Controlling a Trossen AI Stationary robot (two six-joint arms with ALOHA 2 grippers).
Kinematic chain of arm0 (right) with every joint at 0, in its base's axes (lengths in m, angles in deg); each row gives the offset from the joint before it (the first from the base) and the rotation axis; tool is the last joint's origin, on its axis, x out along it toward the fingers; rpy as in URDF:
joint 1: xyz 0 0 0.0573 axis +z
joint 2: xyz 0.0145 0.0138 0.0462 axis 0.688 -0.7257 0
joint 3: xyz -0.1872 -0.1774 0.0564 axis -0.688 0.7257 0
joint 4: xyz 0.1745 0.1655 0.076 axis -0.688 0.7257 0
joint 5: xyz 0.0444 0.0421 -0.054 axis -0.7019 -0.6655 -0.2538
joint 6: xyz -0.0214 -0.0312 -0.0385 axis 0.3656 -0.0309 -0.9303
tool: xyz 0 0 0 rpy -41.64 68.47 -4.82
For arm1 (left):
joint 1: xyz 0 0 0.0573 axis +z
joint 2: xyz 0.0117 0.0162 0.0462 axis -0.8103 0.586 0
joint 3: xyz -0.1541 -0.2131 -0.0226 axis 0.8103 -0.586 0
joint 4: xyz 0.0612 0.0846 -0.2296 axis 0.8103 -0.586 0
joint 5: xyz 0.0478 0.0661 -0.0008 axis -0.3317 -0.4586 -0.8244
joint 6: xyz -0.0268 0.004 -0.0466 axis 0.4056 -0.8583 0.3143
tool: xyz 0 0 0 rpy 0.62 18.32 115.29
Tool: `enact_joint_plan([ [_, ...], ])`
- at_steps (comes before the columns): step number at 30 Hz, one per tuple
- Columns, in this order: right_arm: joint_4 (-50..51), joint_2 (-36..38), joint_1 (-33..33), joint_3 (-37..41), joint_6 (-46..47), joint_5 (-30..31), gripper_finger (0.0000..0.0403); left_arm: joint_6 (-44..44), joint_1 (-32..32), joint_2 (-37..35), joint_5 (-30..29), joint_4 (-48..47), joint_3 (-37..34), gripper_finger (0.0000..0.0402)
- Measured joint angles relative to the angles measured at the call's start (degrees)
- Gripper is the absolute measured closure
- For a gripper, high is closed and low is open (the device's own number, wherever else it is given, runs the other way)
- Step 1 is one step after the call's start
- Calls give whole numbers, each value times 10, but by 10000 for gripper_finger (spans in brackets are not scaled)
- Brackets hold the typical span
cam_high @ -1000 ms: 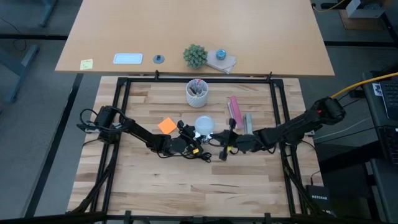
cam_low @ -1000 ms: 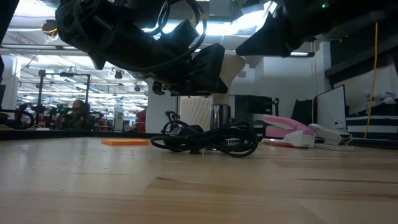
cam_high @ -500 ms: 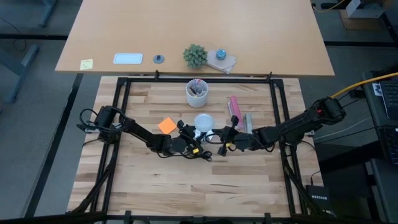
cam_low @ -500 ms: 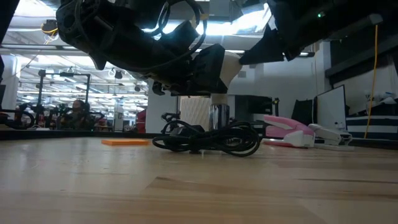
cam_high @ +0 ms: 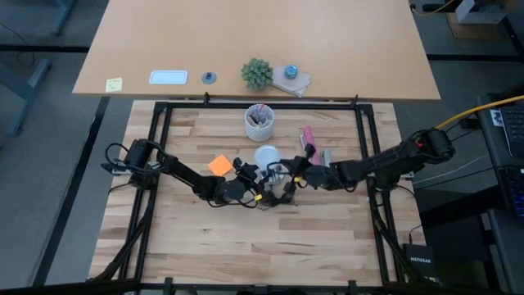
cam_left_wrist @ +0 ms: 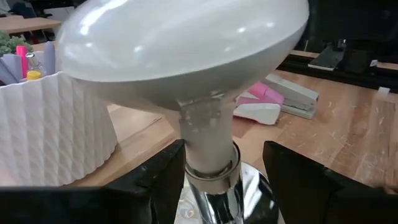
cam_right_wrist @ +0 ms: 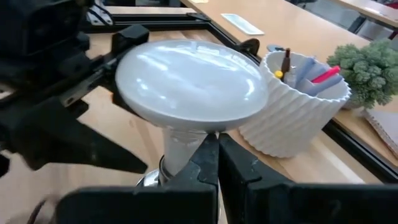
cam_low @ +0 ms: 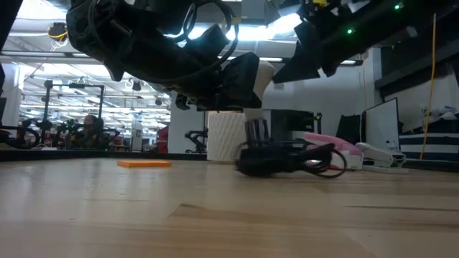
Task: Screw lightbulb
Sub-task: Remove the lightbulb from the lamp
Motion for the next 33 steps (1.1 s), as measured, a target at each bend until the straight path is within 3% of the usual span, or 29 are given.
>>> enact_joint_plan([
  [18, 5, 0, -39, 0, 14, -116, 400, 11, 15, 1, 2, 0, 0, 196],
  [33, 112, 0, -38, 0, 77, -115, 400, 50, 10, 1, 0, -25, 0, 196],
])
